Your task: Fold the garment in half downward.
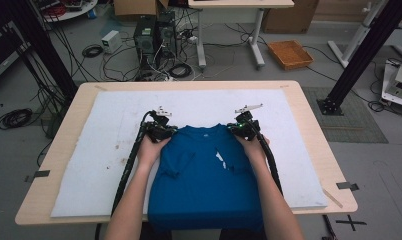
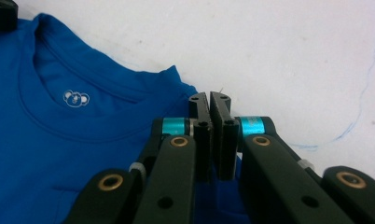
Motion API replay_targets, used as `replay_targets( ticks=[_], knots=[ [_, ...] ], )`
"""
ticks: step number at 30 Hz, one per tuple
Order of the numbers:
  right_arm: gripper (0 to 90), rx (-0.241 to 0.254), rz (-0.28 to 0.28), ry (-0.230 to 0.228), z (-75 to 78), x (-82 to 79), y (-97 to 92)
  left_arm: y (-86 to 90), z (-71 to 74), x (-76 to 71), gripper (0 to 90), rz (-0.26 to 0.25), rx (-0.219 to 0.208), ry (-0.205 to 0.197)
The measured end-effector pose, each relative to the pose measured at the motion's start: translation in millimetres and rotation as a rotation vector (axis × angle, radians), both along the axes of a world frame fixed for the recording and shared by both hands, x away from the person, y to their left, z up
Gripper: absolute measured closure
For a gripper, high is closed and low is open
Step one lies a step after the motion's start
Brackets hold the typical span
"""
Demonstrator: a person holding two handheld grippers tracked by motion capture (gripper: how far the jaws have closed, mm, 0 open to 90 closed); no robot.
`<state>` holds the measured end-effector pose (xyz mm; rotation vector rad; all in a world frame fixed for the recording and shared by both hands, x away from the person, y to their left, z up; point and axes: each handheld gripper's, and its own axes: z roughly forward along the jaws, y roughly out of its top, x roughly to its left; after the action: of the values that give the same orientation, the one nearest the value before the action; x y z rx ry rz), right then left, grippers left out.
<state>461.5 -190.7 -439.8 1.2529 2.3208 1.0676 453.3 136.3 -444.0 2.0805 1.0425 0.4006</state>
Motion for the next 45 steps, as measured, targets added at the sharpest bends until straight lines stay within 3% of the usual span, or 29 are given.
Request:
replay_targets(
  ticks=[7,10,11,18,22,25,31,39,45],
  knots=[
    [88.6,0.04,-0.011,-0.028,4.1,6.6,-3.5,7.5,7.3,8.0,89.0,0.025,-0.03,-0.033],
    [88.6,0.06,-0.023,-0.032,11.4,9.6,-3.2,9.2,14.1,11.4,89.0,0.037,-0.062,-0.045],
    [88.6,0.062,-0.018,-0.055,17.5,9.0,-2.8,9.5,16.9,10.9,89.0,0.036,-0.071,-0.055],
    [88.5,0.108,-0.008,-0.091,33.1,-7.3,-7.4,11.4,40.2,-6.6,88.9,-0.003,-0.099,-0.11],
    [88.5,0.119,0.011,-0.129,42.4,-29.7,-10.2,8.0,56.8,-28.1,88.9,-0.047,-0.074,-0.165],
    [88.5,0.132,0.029,-0.154,49.6,-47.6,-13.6,7.6,65.6,-47.6,88.9,-0.076,-0.111,-0.192],
    [88.5,0.136,0.072,-0.209,60.6,-85.9,-18.0,6.8,72.0,-89.9,88.9,-0.14,-0.07,-0.24],
    [88.4,0.141,0.131,-0.24,46.3,-141.7,-28.3,13.1,60.9,-148.9,88.8,-0.212,-0.045,-0.283],
    [88.3,0.105,0.166,-0.255,34.9,-181.1,-34.4,12.9,45.2,-191.0,88.8,-0.275,-0.014,-0.289]
  ],
)
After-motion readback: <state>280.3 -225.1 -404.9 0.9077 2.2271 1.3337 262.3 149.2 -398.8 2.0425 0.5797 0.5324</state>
